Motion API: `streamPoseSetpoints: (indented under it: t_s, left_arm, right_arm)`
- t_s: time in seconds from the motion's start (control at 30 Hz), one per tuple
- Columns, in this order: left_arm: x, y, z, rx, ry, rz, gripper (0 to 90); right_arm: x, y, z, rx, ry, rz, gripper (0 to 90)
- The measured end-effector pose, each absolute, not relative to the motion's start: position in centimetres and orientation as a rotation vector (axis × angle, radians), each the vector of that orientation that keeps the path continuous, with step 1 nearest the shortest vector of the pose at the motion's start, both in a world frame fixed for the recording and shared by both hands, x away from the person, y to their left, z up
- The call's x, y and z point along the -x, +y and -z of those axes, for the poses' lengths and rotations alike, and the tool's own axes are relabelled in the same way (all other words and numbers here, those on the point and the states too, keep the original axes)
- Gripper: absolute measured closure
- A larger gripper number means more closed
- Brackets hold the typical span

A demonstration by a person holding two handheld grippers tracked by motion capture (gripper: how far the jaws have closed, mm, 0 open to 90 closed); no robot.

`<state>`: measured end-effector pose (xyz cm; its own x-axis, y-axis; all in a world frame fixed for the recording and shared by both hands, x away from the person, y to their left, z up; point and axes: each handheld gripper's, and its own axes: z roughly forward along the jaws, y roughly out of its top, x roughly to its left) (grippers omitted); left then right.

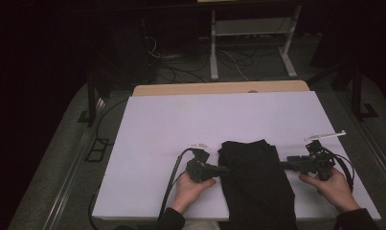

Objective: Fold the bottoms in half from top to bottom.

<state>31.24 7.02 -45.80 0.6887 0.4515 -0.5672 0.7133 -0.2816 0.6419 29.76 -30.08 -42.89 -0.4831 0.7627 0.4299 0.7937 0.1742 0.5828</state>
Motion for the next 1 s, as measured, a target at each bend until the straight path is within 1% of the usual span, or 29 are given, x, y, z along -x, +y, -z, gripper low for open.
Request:
streamPoseSetpoints:
  t_s: [0.1, 0.17, 0.23, 0.33, 0.63, 1.0]
  left_arm:
    - [-31.2, 7.0, 45.8, -1.931, 0.903, 0.340, 85.2]
    - [-31.2, 7.0, 45.8, -1.931, 0.902, 0.343, 85.2]
    - [-31.2, 7.0, 45.8, -1.931, 0.903, 0.342, 85.2]
    - [-31.2, 7.0, 45.8, -1.929, 0.902, 0.342, 85.0]
    - [-31.3, 7.1, 45.9, -1.932, 0.900, 0.340, 85.0]
    - [-31.3, 7.2, 45.8, -1.930, 0.895, 0.334, 84.9]
  right_arm:
    - [-29.8, -29.9, 42.7, 1.565, -2.393, 1.241, 19.4]
    - [-29.9, -29.7, 42.5, 1.552, -2.406, 1.258, 12.9]
    - [-29.9, -29.6, 42.2, 1.543, -2.416, 1.278, 10.8]
    - [-30.0, -29.3, 42.0, 1.543, -2.426, 1.282, 0.9]
    - [-30.4, -28.7, 41.2, 1.518, -2.447, 1.281, 0.0]
    - [-32.2, -28.7, 39.8, 1.526, -2.432, 1.326, 0.0]
